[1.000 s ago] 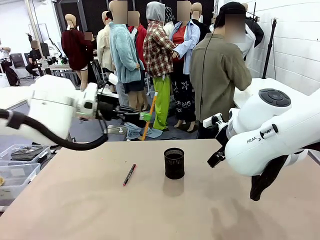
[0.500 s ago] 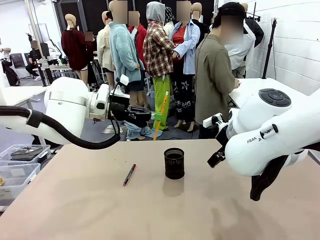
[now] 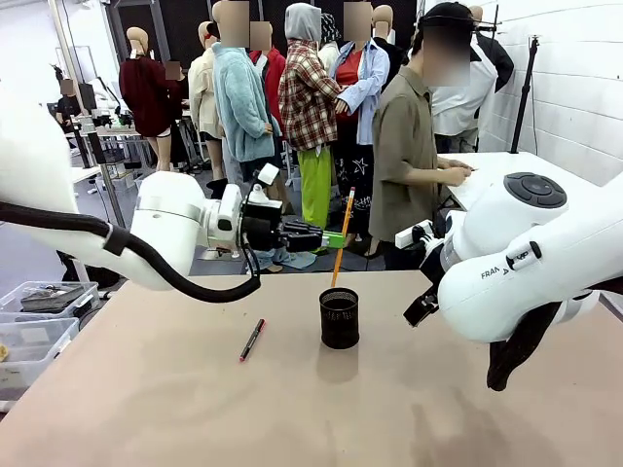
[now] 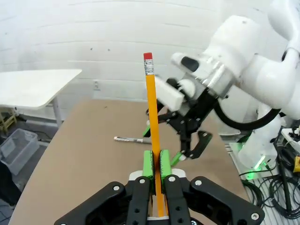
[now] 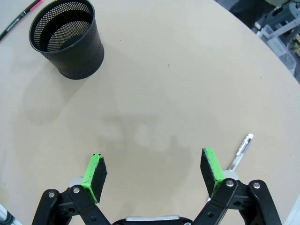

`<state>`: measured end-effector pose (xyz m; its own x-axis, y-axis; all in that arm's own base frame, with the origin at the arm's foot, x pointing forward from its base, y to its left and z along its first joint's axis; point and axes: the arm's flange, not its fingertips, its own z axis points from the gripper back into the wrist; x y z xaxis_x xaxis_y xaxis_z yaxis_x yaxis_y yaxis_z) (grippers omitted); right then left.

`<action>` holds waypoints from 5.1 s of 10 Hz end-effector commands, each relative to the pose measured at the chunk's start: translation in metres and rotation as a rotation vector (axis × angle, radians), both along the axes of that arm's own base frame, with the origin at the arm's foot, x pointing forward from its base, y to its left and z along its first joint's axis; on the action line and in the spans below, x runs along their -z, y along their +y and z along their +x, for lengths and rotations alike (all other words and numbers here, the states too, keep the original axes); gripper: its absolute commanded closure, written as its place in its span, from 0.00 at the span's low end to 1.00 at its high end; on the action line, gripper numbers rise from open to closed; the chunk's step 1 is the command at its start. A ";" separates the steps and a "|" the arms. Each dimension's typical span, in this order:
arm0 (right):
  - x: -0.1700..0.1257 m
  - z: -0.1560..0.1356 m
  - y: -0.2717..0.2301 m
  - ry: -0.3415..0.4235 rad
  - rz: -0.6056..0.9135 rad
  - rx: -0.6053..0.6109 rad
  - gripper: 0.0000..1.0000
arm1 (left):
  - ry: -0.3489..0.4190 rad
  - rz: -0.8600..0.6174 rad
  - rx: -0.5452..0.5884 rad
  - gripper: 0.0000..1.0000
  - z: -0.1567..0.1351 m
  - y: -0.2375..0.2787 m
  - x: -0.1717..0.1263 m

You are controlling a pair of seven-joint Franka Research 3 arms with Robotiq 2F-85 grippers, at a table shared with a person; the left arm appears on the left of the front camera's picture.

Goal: Place the pens into the pen holder.
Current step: Pick up a writing instrument from the table and place it into the Pen holder.

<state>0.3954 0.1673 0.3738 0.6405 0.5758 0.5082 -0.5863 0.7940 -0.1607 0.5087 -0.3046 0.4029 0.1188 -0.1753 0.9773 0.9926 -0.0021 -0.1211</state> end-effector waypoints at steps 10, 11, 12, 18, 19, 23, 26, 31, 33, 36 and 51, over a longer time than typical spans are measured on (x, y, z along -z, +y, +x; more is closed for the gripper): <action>0.000 0.000 0.000 0.001 0.000 0.000 0.00 | 0.039 0.114 -0.105 0.90 0.027 -0.008 0.074; 0.000 0.000 0.000 0.001 0.000 0.000 0.00 | 0.046 0.116 -0.112 0.70 0.026 -0.005 0.075; 0.000 0.000 0.000 0.001 0.000 0.000 0.00 | 0.060 0.114 -0.121 0.50 0.027 -0.001 0.075; 0.000 0.000 0.000 0.001 0.000 0.000 0.00 | 0.100 0.314 -0.277 0.38 -0.015 0.058 -0.012; 0.000 0.000 0.000 0.001 0.000 0.000 0.00 | 0.077 0.419 -0.291 0.38 -0.025 0.070 -0.025; 0.000 0.000 0.000 0.001 0.000 0.000 0.00 | 0.162 0.926 -0.600 0.38 -0.049 0.144 -0.052; 0.000 0.000 0.000 0.001 0.000 0.000 0.00 | 0.347 1.086 -0.677 0.38 -0.065 0.189 -0.046; 0.000 0.000 0.000 0.001 0.000 0.000 0.00 | 0.538 1.112 -0.769 0.38 -0.083 0.237 -0.016; 0.000 0.000 0.000 0.001 0.000 0.000 0.00 | 0.466 1.145 -0.725 0.38 -0.077 0.224 -0.027; 0.000 0.000 0.000 0.001 0.000 0.000 0.00 | 0.466 1.145 -0.725 0.38 -0.077 0.224 -0.027; 0.013 0.108 -0.086 0.402 -0.181 0.303 0.00 | 0.466 1.145 -0.725 0.38 -0.077 0.224 -0.027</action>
